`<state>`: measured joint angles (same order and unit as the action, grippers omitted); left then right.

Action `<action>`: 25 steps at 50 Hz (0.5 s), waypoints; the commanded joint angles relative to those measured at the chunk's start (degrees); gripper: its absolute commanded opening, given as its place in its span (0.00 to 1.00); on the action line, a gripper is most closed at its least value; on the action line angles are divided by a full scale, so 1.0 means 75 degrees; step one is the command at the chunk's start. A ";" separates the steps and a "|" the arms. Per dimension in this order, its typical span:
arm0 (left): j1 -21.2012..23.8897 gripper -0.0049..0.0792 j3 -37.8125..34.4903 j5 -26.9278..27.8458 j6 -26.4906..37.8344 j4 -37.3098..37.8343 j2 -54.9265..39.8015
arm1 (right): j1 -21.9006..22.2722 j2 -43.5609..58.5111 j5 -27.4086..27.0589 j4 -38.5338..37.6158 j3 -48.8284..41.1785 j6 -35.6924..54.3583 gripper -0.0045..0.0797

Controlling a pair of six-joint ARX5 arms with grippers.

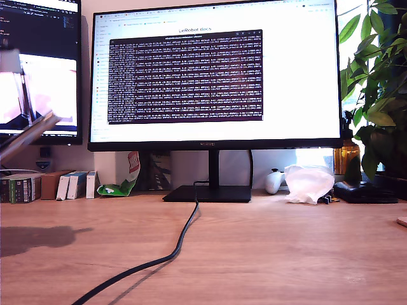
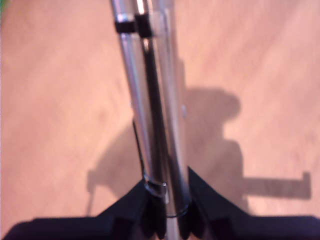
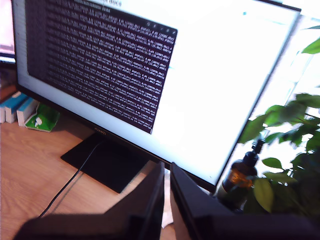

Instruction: Pick the metallic laser pointer with your right arm, pass it to your left arm, then place it down to the left side of the table

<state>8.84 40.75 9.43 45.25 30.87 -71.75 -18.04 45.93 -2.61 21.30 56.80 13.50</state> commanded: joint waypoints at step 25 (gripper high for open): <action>-0.0012 0.03 0.1955 -0.0790 0.0370 0.2795 -0.2495 | 0.0023 -0.1416 0.0659 0.0326 -0.0734 -0.0093 0.04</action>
<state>8.84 53.78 3.68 47.44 49.80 -88.53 -18.02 35.75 1.80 23.57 51.83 13.28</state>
